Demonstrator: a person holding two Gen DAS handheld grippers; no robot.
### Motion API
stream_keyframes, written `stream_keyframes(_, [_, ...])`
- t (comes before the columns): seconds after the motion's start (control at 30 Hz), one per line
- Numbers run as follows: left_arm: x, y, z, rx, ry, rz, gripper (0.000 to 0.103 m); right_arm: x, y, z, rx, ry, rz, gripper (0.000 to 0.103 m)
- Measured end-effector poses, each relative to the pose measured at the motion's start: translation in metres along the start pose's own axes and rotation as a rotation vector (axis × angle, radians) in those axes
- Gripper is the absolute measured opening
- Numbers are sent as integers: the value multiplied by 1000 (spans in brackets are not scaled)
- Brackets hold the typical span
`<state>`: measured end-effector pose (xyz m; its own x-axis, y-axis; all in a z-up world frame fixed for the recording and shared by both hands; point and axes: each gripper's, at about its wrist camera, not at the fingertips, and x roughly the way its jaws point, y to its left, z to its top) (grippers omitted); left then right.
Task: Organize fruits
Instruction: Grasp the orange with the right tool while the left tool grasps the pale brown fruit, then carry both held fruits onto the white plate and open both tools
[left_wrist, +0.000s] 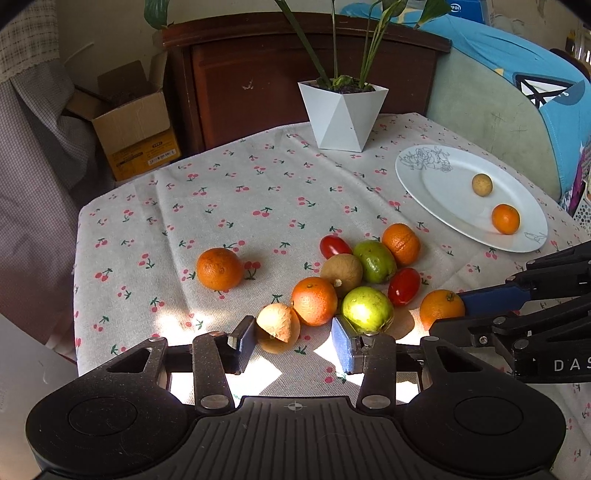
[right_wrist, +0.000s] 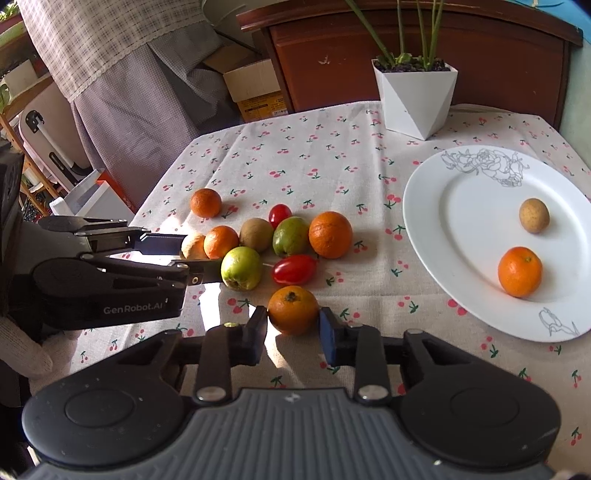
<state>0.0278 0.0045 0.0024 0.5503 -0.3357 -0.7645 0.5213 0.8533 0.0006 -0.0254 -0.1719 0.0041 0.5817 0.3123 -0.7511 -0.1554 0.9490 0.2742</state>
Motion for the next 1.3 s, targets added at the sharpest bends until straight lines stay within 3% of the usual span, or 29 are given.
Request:
stream_keyframes(0.07, [-1, 1, 0, -6, -3, -3, 37, -1, -2, 0, 13, -4, -2, 30])
stream_keyframes(0.13, [-3, 3, 0, -18, -9, -5, 22, -2, -3, 1, 23, -6, -2, 30])
stream_keyframes(0.57, [0, 8, 1, -54, -16, 9, 23, -6, -4, 2, 46, -18, 30, 30])
stream_keyframes(0.9, [-15, 3, 6, -80, -88, -38, 22, -12, -10, 3, 84, -36, 55, 30])
stream_keyframes(1.3, [-36, -23, 34, -110, -193, -180, 22, -43, -33, 16, 101, -90, 7, 30])
